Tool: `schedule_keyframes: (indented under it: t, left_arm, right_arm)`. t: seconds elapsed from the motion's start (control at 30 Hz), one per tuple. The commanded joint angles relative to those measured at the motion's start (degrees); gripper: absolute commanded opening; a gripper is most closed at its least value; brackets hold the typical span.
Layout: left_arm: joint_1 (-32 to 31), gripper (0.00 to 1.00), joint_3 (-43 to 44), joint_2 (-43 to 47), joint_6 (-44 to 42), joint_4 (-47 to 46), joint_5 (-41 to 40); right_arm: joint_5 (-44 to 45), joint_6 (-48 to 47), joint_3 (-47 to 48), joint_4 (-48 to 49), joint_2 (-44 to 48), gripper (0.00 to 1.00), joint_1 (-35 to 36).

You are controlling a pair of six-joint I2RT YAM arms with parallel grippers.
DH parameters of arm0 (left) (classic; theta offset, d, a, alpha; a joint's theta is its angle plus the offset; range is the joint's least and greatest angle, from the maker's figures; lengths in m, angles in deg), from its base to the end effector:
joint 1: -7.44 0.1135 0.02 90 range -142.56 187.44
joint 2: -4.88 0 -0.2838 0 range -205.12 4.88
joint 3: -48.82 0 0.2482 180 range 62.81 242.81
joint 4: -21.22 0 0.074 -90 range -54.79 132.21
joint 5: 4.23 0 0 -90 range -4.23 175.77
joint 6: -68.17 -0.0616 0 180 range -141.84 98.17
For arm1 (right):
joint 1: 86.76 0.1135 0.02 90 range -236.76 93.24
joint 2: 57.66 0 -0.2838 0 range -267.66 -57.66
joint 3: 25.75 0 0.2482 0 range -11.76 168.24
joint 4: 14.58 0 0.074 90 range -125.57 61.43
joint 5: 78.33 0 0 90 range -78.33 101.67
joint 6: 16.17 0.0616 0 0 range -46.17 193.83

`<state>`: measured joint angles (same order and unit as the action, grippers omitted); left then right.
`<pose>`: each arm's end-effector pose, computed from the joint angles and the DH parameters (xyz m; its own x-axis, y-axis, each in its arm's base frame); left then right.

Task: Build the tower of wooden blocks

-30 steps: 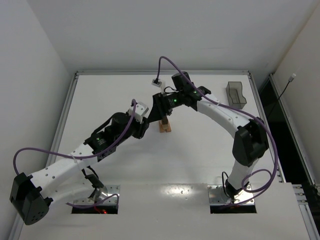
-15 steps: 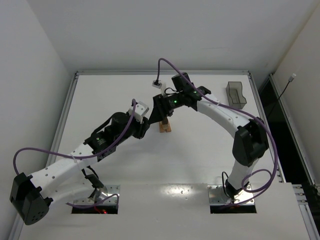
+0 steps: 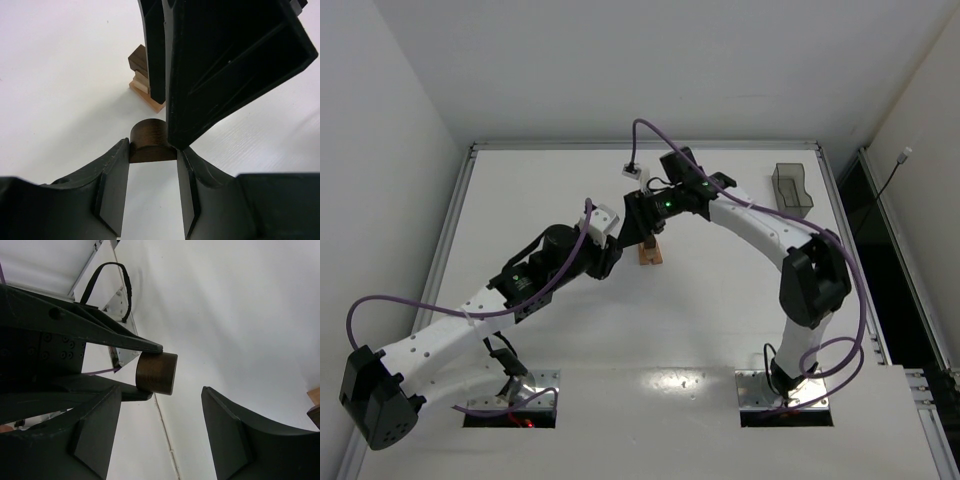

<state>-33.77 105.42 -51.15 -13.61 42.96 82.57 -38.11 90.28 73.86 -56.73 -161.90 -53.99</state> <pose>0.1798 -0.1529 0.3024 -0.3573 0.1232 -0.9258 0.5734 0.8114 -0.1134 0.3236 0.2642 0.2856 -0.8112 -0.3047 -0.4992 -0.5834 0.3610 0.7276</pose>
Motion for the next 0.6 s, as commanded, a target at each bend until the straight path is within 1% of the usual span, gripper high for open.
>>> schedule_keyframes:
  t: [0.0, 0.27, 0.4, 0.43, 0.57]
  left_arm:
    - [0.0, 0.00, 2.6, 1.0, 0.8, -2.7, 0.9]
    - [0.0, 0.00, 3.1, 0.5, 1.4, -2.7, 1.4]
    - [0.0, 0.00, 3.1, 0.5, 1.4, -2.7, 1.4]
    - [0.0, 0.00, 3.1, 0.5, 1.4, -2.7, 1.4]
    - [0.0, 0.00, 3.1, 0.5, 1.4, -2.7, 1.4]
  right_arm:
    - [-0.6, -1.0, 2.6, 0.8, -0.6, 0.61, 0.7]
    - [-1.1, -1.5, 2.6, 0.8, -1.1, 0.55, 1.2]
    - [-1.1, -1.5, 3.1, 0.3, -1.1, 0.48, 1.8]
    - [-1.1, -1.5, 3.1, 0.3, -1.1, 0.48, 1.8]
    - [-1.6, -1.5, 3.1, 0.3, -1.1, 0.43, 2.3]
